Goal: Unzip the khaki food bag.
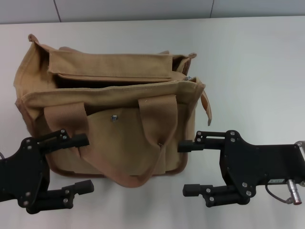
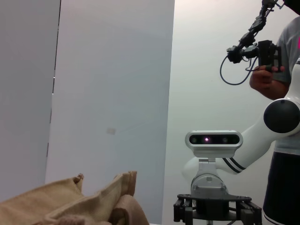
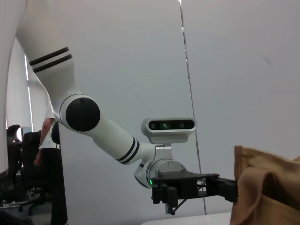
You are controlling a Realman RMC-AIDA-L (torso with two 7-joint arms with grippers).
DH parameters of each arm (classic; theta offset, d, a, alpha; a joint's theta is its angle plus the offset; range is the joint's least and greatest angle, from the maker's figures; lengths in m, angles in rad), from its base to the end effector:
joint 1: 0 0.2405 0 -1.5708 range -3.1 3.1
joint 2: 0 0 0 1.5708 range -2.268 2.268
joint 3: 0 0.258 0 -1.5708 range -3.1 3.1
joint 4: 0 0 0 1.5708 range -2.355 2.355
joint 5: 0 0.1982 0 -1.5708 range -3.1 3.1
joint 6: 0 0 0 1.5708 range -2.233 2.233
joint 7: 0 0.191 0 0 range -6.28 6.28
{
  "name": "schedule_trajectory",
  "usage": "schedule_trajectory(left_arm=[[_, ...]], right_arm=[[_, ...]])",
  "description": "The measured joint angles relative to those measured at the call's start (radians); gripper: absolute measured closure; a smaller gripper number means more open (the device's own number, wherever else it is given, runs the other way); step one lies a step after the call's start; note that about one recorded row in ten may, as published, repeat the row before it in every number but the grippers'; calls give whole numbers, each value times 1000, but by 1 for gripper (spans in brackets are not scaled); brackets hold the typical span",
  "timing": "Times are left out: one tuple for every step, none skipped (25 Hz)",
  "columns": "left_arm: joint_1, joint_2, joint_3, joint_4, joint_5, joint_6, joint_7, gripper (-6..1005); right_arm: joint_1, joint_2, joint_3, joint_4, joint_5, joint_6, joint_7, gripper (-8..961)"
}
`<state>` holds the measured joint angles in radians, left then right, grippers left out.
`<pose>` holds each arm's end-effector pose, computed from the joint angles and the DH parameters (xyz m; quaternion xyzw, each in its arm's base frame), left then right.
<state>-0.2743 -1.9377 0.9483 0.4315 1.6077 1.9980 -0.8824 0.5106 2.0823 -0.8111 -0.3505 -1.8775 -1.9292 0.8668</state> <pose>-0.2544 0.2139 0.0004 -0.9117 -0.0650 -0.4000 0.0681 0.1943 0.2387 -0.0664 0.9167 -0.0301 -0.3975 0.0268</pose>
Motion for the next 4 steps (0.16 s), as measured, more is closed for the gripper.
schedule_trajectory(left_arm=[[0,0,0,0,0,0,0,198],[0,0,0,0,0,0,-1,198],[0,0,0,0,0,0,-1,198],[0,0,1,0,0,0,-1,198]], right_arm=[[0,0,0,0,0,0,0,223],[1,0,0,0,0,1,0,223],[1,1,0,0,0,2,0,223],[2,1,0,0,1,3,0,223]])
